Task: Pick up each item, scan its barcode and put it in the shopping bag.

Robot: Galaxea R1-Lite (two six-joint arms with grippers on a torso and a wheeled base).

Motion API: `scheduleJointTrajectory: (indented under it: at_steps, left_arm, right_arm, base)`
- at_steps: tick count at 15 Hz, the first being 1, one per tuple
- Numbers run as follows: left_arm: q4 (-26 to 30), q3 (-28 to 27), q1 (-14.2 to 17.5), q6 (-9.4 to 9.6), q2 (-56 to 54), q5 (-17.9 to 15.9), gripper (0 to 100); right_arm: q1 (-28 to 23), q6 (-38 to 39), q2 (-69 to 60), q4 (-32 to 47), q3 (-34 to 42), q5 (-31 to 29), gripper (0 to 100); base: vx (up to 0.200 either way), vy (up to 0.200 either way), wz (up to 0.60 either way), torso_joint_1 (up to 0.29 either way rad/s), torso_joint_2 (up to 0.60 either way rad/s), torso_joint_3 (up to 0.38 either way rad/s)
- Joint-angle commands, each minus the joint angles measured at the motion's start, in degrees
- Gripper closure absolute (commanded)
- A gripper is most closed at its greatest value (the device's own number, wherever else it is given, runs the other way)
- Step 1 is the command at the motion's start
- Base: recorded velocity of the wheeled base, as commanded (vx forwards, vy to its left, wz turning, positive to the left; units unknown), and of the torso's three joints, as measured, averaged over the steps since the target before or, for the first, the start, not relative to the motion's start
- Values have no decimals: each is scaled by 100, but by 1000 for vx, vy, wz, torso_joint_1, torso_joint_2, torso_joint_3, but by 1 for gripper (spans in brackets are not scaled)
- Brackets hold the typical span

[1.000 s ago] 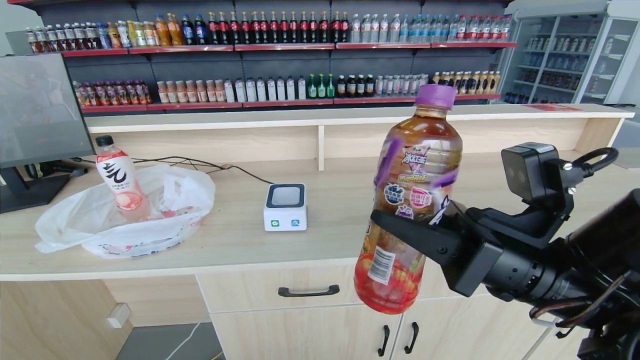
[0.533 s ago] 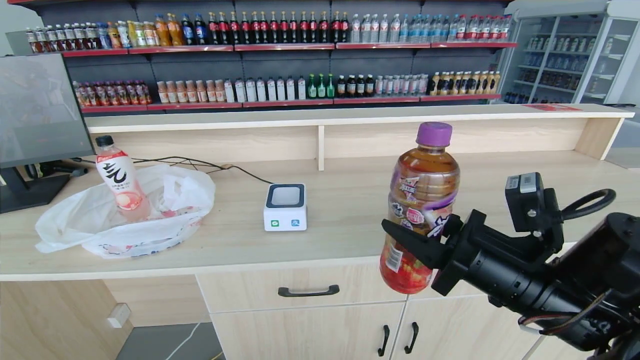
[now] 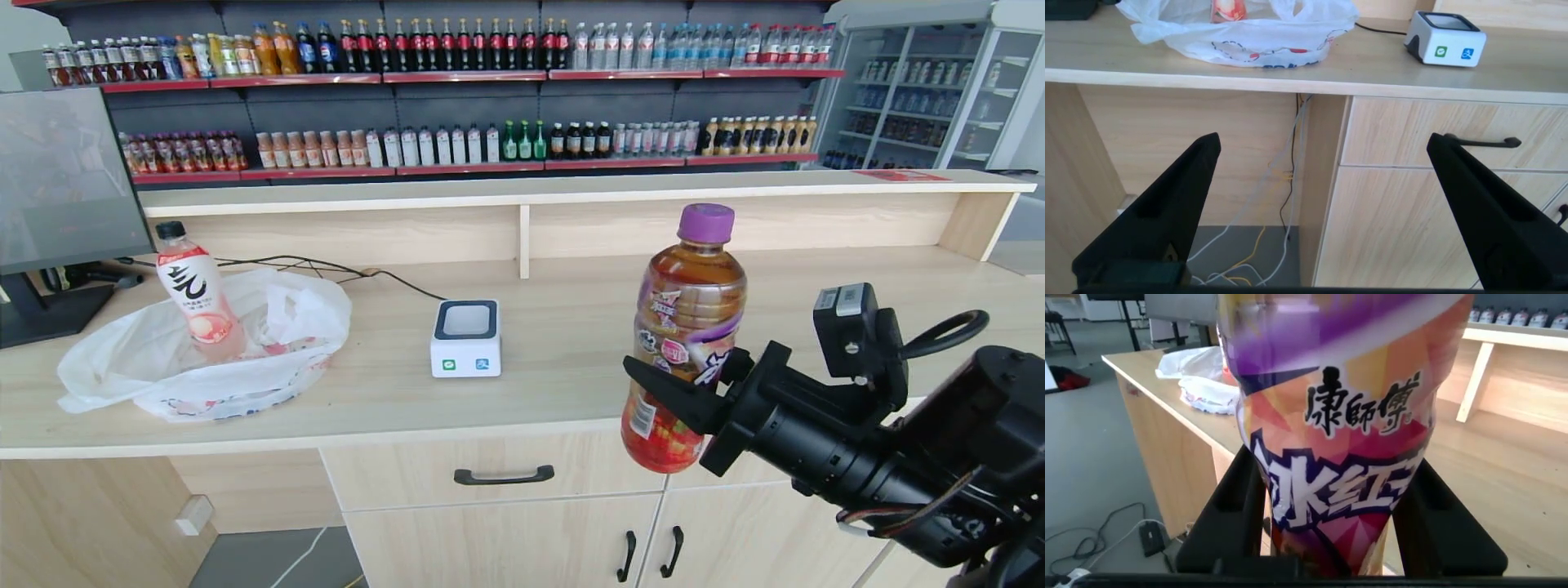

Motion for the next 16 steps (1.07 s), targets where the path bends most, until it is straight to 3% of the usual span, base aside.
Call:
scheduleJointTrajectory:
  at_steps: [1,6,16]
  left_arm:
    - [0,0,0,1,-2,0,0]
    - [0,0,9,-8,-2,0,0]
    - [0,0,0,-34,-2,9,0]
  right_arm:
    - [0,13,-14,-8,53,3,100]
    - [0,-14,171,-8,-70,12,100]
    - [0,-14,250,-8,-96,12,100]
  base:
    - [0,0,0,0,0,0]
    - [0,0,0,0,0,0]
    - [0,200,0,8,4,1]
